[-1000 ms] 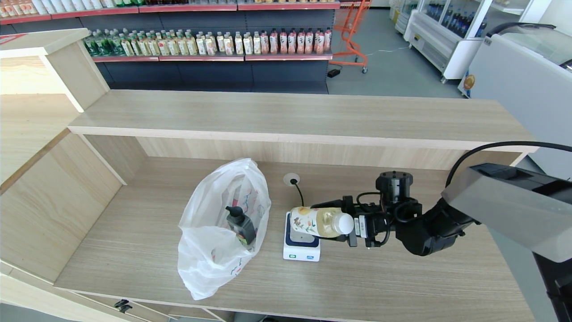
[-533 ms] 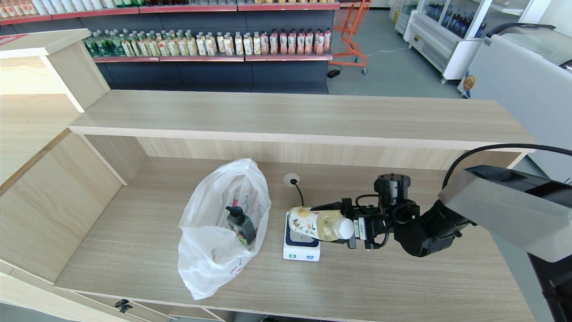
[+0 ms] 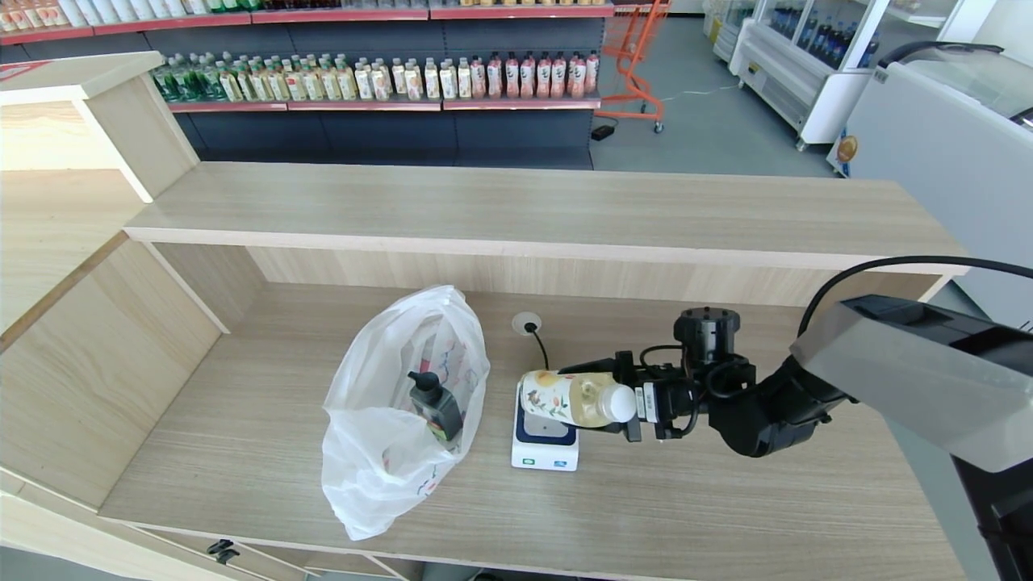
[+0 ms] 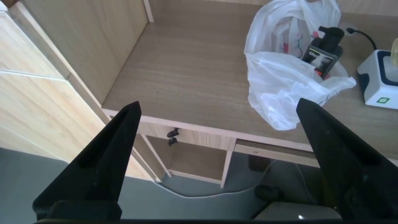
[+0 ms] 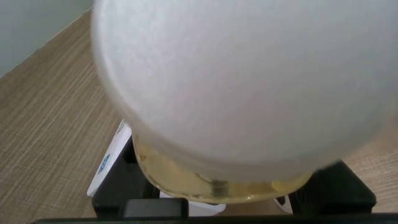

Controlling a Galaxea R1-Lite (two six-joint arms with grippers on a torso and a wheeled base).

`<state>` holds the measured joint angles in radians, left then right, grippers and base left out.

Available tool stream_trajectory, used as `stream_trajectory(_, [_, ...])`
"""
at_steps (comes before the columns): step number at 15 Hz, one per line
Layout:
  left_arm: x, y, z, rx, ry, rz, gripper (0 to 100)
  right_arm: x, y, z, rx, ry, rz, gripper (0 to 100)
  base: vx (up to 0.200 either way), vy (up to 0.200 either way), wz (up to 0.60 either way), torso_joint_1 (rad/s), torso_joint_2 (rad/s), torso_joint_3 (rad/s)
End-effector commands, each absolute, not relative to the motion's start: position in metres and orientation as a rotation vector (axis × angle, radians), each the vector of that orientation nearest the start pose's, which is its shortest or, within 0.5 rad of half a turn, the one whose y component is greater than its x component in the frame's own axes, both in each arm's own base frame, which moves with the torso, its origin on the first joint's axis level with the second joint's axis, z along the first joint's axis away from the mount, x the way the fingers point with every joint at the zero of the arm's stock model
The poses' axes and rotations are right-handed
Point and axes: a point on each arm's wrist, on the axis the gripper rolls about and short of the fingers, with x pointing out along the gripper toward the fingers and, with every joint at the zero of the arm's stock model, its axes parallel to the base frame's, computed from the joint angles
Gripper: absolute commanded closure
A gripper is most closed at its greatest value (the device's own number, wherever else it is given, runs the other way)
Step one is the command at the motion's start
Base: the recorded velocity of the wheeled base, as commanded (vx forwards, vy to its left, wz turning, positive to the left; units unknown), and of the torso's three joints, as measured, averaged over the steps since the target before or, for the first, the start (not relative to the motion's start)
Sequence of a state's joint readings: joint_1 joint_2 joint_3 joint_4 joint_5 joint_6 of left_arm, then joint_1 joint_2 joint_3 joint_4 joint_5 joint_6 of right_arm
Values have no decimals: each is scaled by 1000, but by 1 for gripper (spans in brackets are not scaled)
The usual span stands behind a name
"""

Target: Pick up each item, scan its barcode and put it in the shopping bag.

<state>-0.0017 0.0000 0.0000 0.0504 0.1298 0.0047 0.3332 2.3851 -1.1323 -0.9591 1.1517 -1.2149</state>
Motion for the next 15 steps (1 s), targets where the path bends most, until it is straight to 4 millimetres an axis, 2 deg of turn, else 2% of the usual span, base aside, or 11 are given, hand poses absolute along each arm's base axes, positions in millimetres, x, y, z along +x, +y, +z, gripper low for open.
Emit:
stream_trajectory(1, [-23, 3, 70, 8, 52, 129, 0, 401, 163, 51, -844, -653, 1421, 100, 0, 0, 0, 0, 0, 0])
stream_trajectory(2, [-23, 3, 70, 8, 51, 129, 0, 400, 161, 66, -818, -644, 1414, 100, 0, 0, 0, 0, 0, 0])
stream_trajectory(4, [-23, 3, 70, 8, 51, 130, 0, 394, 155, 81, -789, -625, 1409, 100, 0, 0, 0, 0, 0, 0])
stream_trajectory(7, [-23, 3, 70, 8, 52, 129, 0, 366, 121, 114, -683, -500, 1375, 100, 0, 0, 0, 0, 0, 0])
stream_trajectory(10, [-23, 3, 70, 8, 52, 129, 0, 318, 101, 148, -541, -376, 1366, 100, 0, 0, 0, 0, 0, 0])
stream_trajectory(12, [-23, 3, 70, 8, 52, 129, 0, 265, 94, 165, -380, -200, 1287, 100, 0, 0, 0, 0, 0, 0])
stream_trajectory(13, [-23, 3, 70, 8, 51, 129, 0, 247, 98, 170, -314, -144, 1253, 100, 0, 0, 0, 0, 0, 0])
stream_trajectory(15, [-23, 3, 70, 8, 52, 129, 0, 231, 101, 176, -213, -64, 1157, 100, 0, 0, 0, 0, 0, 0])
